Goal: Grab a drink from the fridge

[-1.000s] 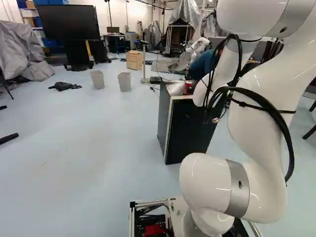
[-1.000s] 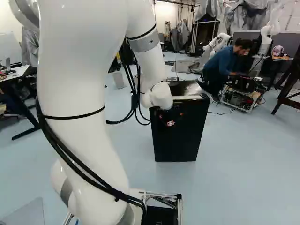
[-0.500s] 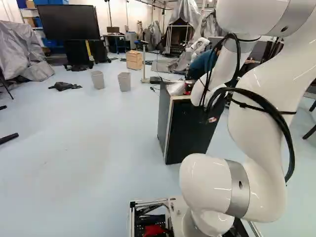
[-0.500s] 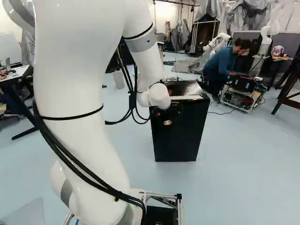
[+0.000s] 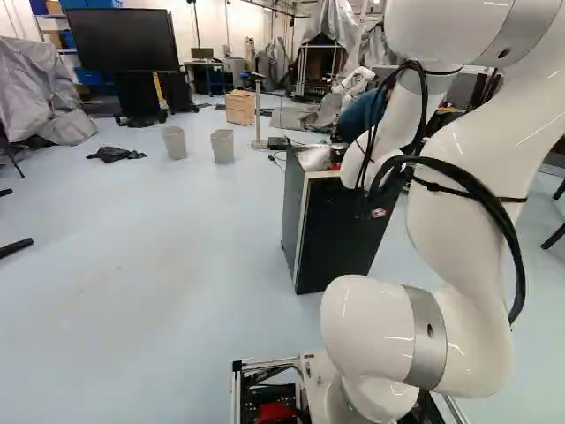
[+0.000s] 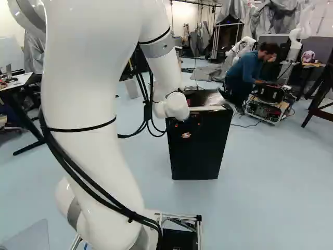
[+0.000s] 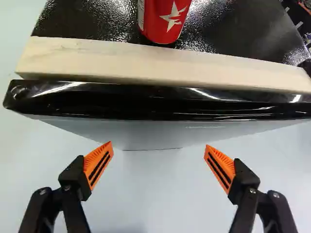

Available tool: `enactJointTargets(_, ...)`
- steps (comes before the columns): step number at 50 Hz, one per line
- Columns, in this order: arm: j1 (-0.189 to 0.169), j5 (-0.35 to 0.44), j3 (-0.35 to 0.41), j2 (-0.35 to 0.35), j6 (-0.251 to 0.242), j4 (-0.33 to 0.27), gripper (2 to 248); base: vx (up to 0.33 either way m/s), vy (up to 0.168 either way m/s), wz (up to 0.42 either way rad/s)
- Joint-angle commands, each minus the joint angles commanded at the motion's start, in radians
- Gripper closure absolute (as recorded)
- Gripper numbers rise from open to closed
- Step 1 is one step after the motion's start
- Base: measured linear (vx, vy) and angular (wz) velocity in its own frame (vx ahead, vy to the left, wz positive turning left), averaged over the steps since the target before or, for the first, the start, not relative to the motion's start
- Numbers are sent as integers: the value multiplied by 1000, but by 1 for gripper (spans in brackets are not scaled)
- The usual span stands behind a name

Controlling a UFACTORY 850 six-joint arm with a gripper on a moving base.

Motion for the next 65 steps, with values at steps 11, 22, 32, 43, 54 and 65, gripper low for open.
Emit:
enactJointTargets(11,3,0,-12,-10,0,0,3,0,0,0)
enactJointTargets(22,7,0,-25,-20,0,0,3,0,0,0)
enactJointTargets(32,10,0,-36,-30,0,0,3,0,0,0)
enactJointTargets(43,13,0,-49,-40,0,0,3,0,0,0)
enactJointTargets(54,16,0,-62,-50,0,0,3,0,0,0)
enactJointTargets(65,18,0,-71,-58,0,0,3,0,0,0)
